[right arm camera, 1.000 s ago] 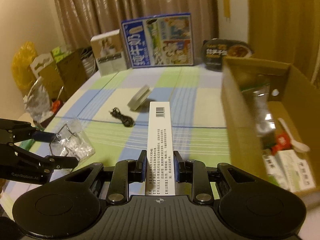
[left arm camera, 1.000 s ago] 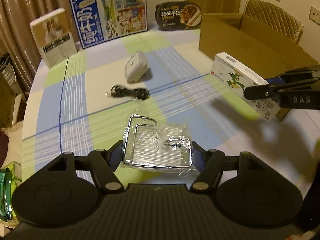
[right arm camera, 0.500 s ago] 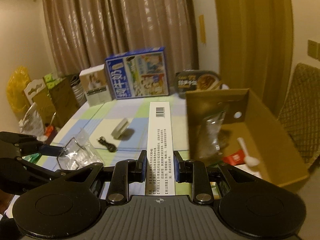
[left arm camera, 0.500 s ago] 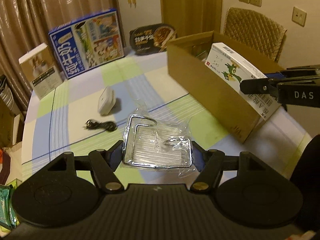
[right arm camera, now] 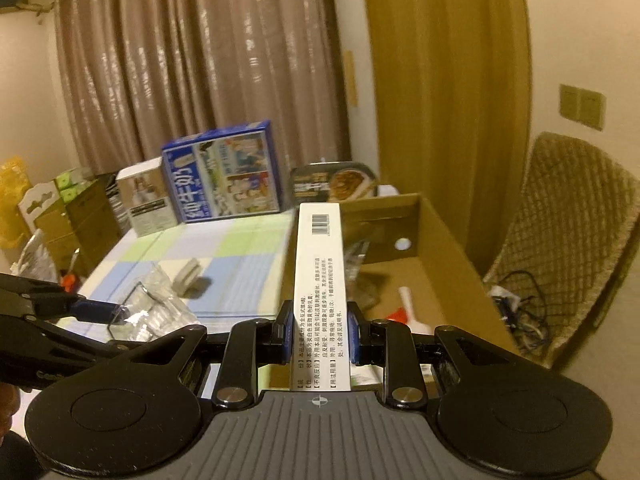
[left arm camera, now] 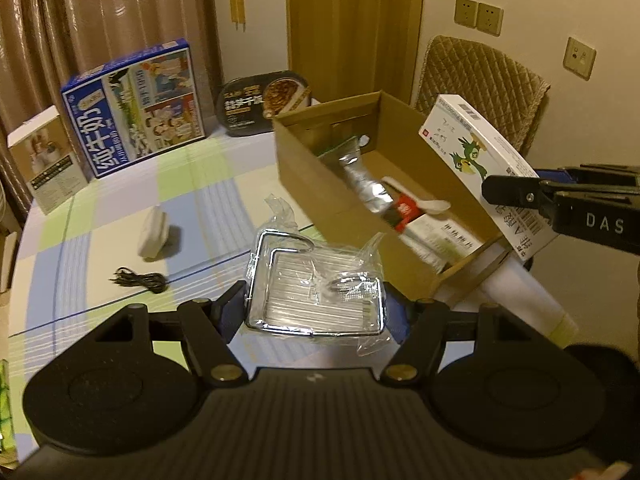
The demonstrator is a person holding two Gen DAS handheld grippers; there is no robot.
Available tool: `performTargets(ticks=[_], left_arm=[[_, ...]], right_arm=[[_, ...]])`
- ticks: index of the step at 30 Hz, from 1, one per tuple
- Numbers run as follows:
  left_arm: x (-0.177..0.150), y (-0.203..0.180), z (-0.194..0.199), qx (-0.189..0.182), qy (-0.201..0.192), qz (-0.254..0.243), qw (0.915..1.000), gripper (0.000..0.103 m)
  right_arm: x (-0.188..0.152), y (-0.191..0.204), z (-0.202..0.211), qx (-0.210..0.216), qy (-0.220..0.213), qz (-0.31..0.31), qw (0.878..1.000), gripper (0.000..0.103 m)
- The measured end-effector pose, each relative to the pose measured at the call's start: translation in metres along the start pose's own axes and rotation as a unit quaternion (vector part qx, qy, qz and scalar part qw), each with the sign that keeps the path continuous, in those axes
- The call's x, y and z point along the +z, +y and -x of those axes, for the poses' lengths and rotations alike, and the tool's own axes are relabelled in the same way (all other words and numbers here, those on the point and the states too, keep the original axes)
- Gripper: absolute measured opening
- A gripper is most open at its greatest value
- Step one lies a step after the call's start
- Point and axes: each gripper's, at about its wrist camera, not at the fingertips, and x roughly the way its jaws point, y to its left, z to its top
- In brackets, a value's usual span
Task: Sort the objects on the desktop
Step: 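Carry the white box in the right tool while the left carries the wire rack to the cardboard box, then open the left tool to drop the wire rack in while the right drops the white box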
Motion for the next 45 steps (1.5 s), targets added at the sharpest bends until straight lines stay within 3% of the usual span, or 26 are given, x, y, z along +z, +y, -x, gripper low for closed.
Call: performTargets(ticks=[21,36,45], left_arm=[[0.060,-0.075,-0.060,-0.050,-0.005,-0.023,0.9985,0.065],[0.072,-0.089,-0.104,-0.059,0.013,-0.030,0.9977,0.066],[0.064,-0.077,-0.104,-0.047,0.003,-0.026,0.9985,0.066]], right_arm=[[0.012,-0.077,-0.023,-0.035,0.003,-0.013,0.999,0.023],[0.008,-0.097,-0.047,-0.043,0.017,-0.020,0.999,0.023],[0.004,-0.097,-0.055,-0.038,0.027,-0.021,0.999,0.023]])
